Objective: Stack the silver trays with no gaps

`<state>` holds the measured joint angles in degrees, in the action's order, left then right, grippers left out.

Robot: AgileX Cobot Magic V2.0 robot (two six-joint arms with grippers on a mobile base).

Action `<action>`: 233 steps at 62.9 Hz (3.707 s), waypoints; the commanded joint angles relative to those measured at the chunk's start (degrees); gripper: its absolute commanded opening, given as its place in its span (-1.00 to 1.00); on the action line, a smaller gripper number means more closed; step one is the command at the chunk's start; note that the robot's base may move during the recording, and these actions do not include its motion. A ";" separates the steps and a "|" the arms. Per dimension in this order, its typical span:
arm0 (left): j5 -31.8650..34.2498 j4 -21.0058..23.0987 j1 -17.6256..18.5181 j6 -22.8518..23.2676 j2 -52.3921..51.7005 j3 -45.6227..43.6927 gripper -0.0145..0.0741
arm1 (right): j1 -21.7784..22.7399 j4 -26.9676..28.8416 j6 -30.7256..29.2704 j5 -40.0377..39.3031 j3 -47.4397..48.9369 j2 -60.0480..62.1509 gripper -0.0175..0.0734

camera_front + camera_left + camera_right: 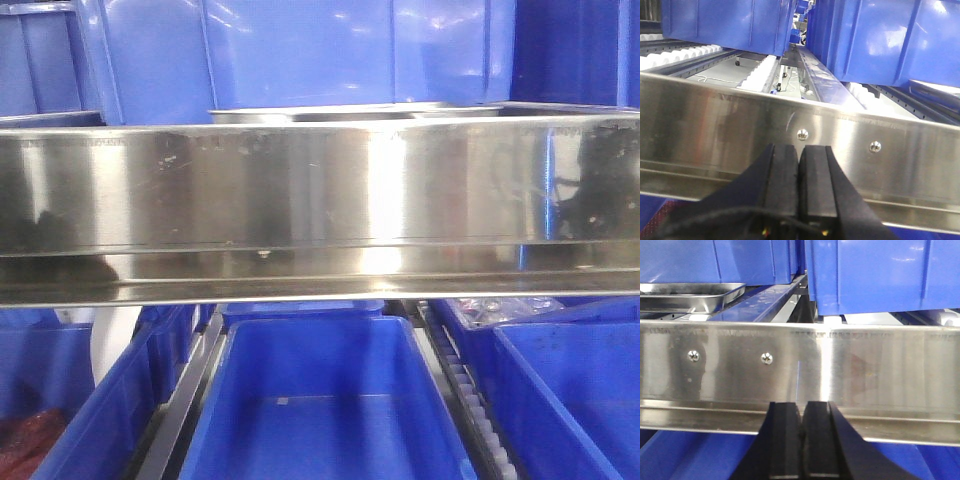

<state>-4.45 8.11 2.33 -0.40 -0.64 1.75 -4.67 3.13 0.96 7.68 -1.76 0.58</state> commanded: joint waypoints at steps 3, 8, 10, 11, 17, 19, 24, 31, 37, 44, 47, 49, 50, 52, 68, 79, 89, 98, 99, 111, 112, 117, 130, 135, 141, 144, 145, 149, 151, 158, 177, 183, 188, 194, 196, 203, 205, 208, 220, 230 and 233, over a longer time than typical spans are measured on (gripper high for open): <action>4.45 0.27 -0.07 0.40 -2.21 -0.34 -0.78 | 0.02 -0.14 -0.43 -4.77 0.05 1.09 -0.51; 4.45 0.27 -0.07 0.40 -2.21 -0.34 -0.78 | 0.02 -0.14 -0.43 -4.77 0.05 1.09 -0.51; 4.45 0.27 -0.07 0.40 -2.21 -0.34 -0.78 | 0.02 -0.14 -0.43 -4.77 0.05 1.09 -0.51; 4.45 0.27 -0.07 0.40 -2.21 -0.34 -0.78 | 0.02 -0.14 -0.43 -4.77 0.05 1.09 -0.51; 4.45 0.27 -0.07 0.40 -2.21 -0.34 -0.78 | 0.02 -0.14 -0.43 -4.77 0.05 1.09 -0.51; 4.45 0.27 -0.07 0.40 -2.21 -0.34 -0.78 | 0.02 -0.14 -0.43 -4.77 0.05 1.09 -0.51; 4.45 0.27 -0.07 0.40 -2.21 -0.34 -0.78 | 0.02 -0.14 -0.43 -4.77 0.05 1.09 -0.51; 4.45 0.27 -0.07 0.40 -2.21 -0.34 -0.78 | 0.08 -0.67 -0.50 -4.82 0.05 1.09 -0.51; 4.77 0.27 -0.07 0.40 -2.21 -0.34 -0.78 | 0.08 -0.80 -0.50 -4.82 0.05 1.09 -0.51; 4.77 0.27 -0.07 0.40 -2.21 -0.34 -0.78 | 0.08 -0.80 -0.50 -4.82 0.05 1.09 -0.51; 4.77 0.27 -0.07 0.40 -2.21 -0.34 -0.78 | 0.08 -0.80 -0.50 -5.84 0.05 1.09 -0.51; 4.77 0.27 -0.07 0.40 -2.21 -0.34 -0.78 | 0.08 -0.80 -0.50 -6.23 0.05 1.09 -0.51; 4.77 0.27 -0.07 0.40 -2.21 -0.34 -0.78 | 0.08 -0.80 -0.50 -6.50 0.05 1.09 -0.51; 4.77 0.27 -0.07 0.40 -2.21 -0.34 -0.78 | 0.08 -0.80 -0.50 -7.17 0.05 1.09 -0.51; 2.90 -0.10 -0.07 -0.24 -1.78 -5.88 -0.78 | 0.19 2.07 0.56 -14.86 3.20 1.09 -0.51; -15.83 -2.86 -0.07 -4.19 0.64 -21.82 -0.73 | 0.14 2.21 0.56 -2.29 16.98 -0.15 -0.45; -26.91 -0.52 -0.07 -8.97 8.72 -34.99 -0.25 | 0.14 2.21 0.56 7.31 28.40 -6.11 0.18; -27.38 0.57 -0.07 -10.56 17.49 -41.55 0.20 | 0.14 2.01 0.56 11.02 34.82 -13.50 0.76; -27.01 0.72 -0.07 -11.16 18.38 -41.93 0.21 | 0.14 2.01 0.56 11.29 35.27 -14.60 0.79; -29.79 5.80 5.63 -23.00 30.04 -48.73 0.21 | -1.01 2.06 0.56 14.21 42.52 -25.98 0.73; -29.95 6.08 7.08 -23.83 30.92 -49.28 0.21 | -1.71 2.06 0.56 14.62 43.53 -27.10 0.73; -30.04 6.09 13.48 -25.68 34.55 -51.80 0.21 | -5.27 2.06 0.36 16.53 47.80 -31.56 0.73; -30.30 6.21 28.18 -23.21 48.89 -63.38 0.21 | -14.82 2.06 -2.00 21.91 59.99 -45.25 0.73; -31.13 6.21 31.29 -19.23 55.96 -69.52 0.21 | -16.15 2.06 -1.95 25.43 65.41 -50.83 0.73; -33.10 6.21 32.13 -14.70 64.42 -77.52 0.21 | -16.22 2.06 -1.83 31.17 72.39 -58.72 0.72; -34.23 6.21 32.13 -11.73 68.96 -81.96 0.21 | -16.15 2.06 -0.96 35.22 76.62 -62.45 0.70; -34.50 6.09 32.13 -11.09 70.05 -83.03 0.21 | -16.15 2.06 -0.96 36.29 77.70 -64.06 0.70; -36.67 6.09 31.56 -8.14 75.14 -88.13 0.21 | -16.15 1.46 0.05 41.46 82.98 -69.32 0.69; -38.05 5.87 31.26 -6.16 77.54 -90.55 0.21 | -16.15 0.92 0.45 43.54 84.99 -71.37 0.69; -44.37 3.01 29.54 3.30 84.99 -97.81 0.21 | -16.15 -2.17 3.64 51.20 94.21 -79.80 0.69; -49.60 -8.66 26.54 21.39 94.90 -102.05 0.20 | -16.15 -10.10 12.42 59.79 107.88 -94.10 0.69; -48.87 -10.38 26.54 23.47 96.93 -102.08 0.20 | -16.15 -9.59 13.86 59.25 109.44 -97.00 0.69; -48.86 -10.38 26.54 23.47 98.70 -102.19 0.20 | -16.15 -9.16 14.30 57.84 110.42 -98.99 0.69; -48.75 -10.00 26.54 23.47 100.15 -102.33 0.20 | -16.15 -8.52 14.16 56.45 111.08 -101.05 0.69; -48.86 -9.99 26.65 23.47 100.77 -102.84 0.20 | -16.15 -8.48 14.16 56.03 111.14 -101.62 0.69; -48.96 -11.20 27.18 23.23 102.80 -105.11 0.20 | -15.76 -8.26 14.16 55.14 111.20 -103.26 0.69; -49.09 -11.83 27.44 23.22 103.40 -105.92 0.20 | -15.70 -7.86 14.16 54.74 111.20 -103.62 0.69; -49.54 -12.71 27.56 23.22 104.34 -107.16 0.20 | -15.64 -7.47 14.16 54.21 111.25 -104.39 0.69; -54.93 -14.49 27.64 22.97 107.50 -110.78 0.20 | -15.65 -6.40 13.63 53.00 111.32 -106.49 0.69; -54.91 -14.50 27.64 22.97 108.67 -110.78 0.20 | -15.65 -6.63 13.63 52.43 111.32 -107.99 0.69; -54.88 -14.50 27.64 22.97 108.94 -110.78 0.20 | -15.65 -6.94 13.59 52.22 111.32 -108.42 0.69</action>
<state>-60.91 -5.64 29.83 22.41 110.96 -106.88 -20.64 -2.81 15.08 62.79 107.56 -110.17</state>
